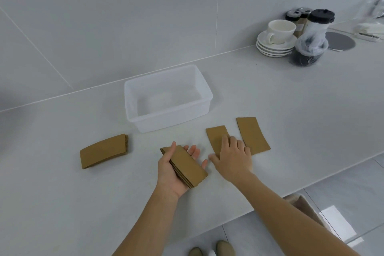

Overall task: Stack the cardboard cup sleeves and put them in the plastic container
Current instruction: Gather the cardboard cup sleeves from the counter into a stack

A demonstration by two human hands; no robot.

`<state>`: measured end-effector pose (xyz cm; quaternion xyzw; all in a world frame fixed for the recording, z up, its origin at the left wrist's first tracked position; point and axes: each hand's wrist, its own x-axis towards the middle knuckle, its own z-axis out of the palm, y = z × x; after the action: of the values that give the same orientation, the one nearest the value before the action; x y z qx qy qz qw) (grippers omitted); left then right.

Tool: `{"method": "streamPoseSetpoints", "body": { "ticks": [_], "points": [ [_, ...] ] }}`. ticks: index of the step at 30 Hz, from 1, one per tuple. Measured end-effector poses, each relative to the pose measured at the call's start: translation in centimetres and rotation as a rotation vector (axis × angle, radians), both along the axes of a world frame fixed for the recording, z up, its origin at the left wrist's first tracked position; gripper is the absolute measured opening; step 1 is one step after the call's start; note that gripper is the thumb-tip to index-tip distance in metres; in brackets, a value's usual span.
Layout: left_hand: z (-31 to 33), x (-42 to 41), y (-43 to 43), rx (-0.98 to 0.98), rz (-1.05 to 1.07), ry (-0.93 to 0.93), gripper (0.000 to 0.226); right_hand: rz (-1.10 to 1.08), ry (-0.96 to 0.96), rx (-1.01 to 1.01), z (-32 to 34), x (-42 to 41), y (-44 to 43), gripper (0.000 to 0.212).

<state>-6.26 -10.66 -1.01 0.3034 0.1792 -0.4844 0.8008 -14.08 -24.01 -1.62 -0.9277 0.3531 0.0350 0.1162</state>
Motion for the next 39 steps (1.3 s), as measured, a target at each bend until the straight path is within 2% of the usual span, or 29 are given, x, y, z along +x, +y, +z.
{"method": "streamPoseSetpoints", "body": {
  "ticks": [4,10,15,21,25,32,39],
  "points": [
    [-0.1,0.0,0.0,-0.001,0.001,-0.005,0.044,0.037,0.024,-0.067,-0.1,-0.1,0.2,0.046],
    [0.2,0.1,-0.1,-0.009,0.001,0.0,0.043,0.047,0.041,0.079,1.5,0.3,-1.1,0.032],
    [0.6,0.4,-0.1,-0.009,0.003,0.002,0.049,-0.045,-0.076,0.392,4.4,0.9,-1.6,0.04],
    [0.8,0.5,-0.2,-0.036,0.002,-0.005,0.052,0.012,-0.213,0.544,7.3,1.8,0.6,0.044],
    [0.9,0.4,0.1,-0.082,-0.068,-0.077,0.051,0.095,-0.257,0.511,7.3,1.8,3.1,0.036],
    [0.5,0.4,0.7,-0.041,-0.031,-0.064,0.058,0.191,-0.244,0.632,5.7,1.5,6.2,0.046],
    [-0.1,0.1,1.2,-0.025,-0.011,-0.038,0.044,0.295,-0.179,0.626,4.9,1.1,6.1,0.046]
  ]
}}
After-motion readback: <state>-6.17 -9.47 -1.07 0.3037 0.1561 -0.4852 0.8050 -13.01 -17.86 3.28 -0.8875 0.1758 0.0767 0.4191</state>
